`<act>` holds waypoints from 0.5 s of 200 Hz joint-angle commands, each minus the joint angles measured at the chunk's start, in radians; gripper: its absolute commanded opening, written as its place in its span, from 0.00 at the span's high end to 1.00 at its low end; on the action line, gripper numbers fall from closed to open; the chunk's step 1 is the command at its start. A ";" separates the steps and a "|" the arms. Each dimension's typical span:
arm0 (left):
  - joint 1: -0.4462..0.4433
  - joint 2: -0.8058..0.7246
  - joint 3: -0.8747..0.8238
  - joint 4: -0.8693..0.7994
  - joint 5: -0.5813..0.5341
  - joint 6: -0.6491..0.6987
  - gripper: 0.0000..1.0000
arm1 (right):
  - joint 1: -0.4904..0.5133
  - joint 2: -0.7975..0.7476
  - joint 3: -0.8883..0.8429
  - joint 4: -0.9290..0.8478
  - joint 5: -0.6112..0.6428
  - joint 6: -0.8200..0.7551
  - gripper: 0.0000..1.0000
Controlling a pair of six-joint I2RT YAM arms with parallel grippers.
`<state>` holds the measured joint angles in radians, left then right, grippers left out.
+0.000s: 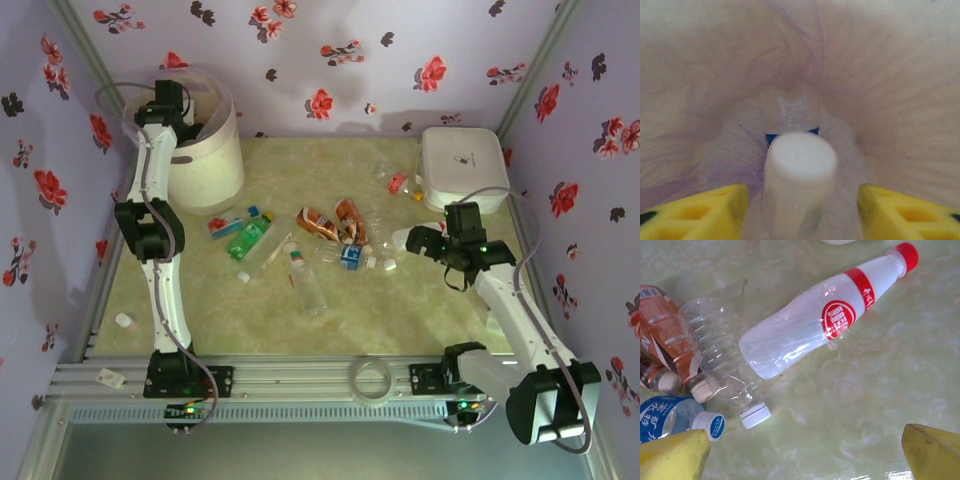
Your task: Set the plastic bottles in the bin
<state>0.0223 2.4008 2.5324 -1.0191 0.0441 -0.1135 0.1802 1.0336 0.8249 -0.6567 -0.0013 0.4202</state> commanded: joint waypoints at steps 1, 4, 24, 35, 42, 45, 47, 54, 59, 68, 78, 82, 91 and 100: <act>0.000 0.000 -0.012 -0.022 -0.006 0.015 0.32 | -0.004 0.009 0.002 -0.007 -0.023 0.007 0.01; 0.000 -0.001 -0.012 -0.021 -0.007 0.017 0.31 | -0.004 0.007 0.001 -0.006 -0.021 0.006 0.01; 0.000 -0.009 -0.010 -0.024 -0.007 0.018 0.25 | -0.004 0.010 0.000 -0.018 0.025 0.011 0.01; 0.002 -0.018 -0.008 -0.024 -0.008 0.020 0.23 | -0.005 0.023 0.011 -0.042 0.067 0.034 0.01; 0.001 -0.026 -0.003 -0.024 -0.008 0.021 0.22 | -0.007 0.037 0.021 -0.061 0.090 0.048 0.02; 0.001 -0.029 -0.001 -0.025 -0.008 0.020 0.21 | -0.007 0.043 0.028 -0.071 0.097 0.056 0.02; 0.001 -0.031 0.001 -0.024 -0.009 0.020 0.21 | -0.007 0.048 0.032 -0.077 0.103 0.060 0.02; 0.001 -0.043 0.008 -0.024 -0.008 0.023 0.19 | -0.008 0.063 0.044 -0.095 0.118 0.080 0.03; 0.002 -0.051 0.013 -0.022 -0.010 0.024 0.18 | -0.013 0.078 0.051 -0.104 0.124 0.097 0.04; 0.001 -0.072 0.021 -0.020 -0.017 0.028 0.17 | -0.017 0.097 0.059 -0.106 0.122 0.127 0.04; 0.002 -0.098 0.022 -0.011 -0.028 0.030 0.16 | -0.028 0.109 0.056 -0.085 0.104 0.169 0.04; 0.001 -0.111 0.022 -0.007 -0.033 0.031 0.15 | -0.035 0.112 0.054 -0.072 0.094 0.187 0.05; 0.001 -0.137 0.022 -0.001 -0.040 0.037 0.14 | -0.044 0.117 0.043 -0.032 0.073 0.235 0.07; 0.001 -0.162 0.022 0.000 -0.048 0.041 0.14 | -0.052 0.124 0.027 0.019 0.057 0.280 0.09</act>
<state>0.0223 2.3730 2.5324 -1.0195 0.0284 -0.1001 0.1520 1.1442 0.8520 -0.7078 0.0681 0.5507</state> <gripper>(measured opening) 0.855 0.935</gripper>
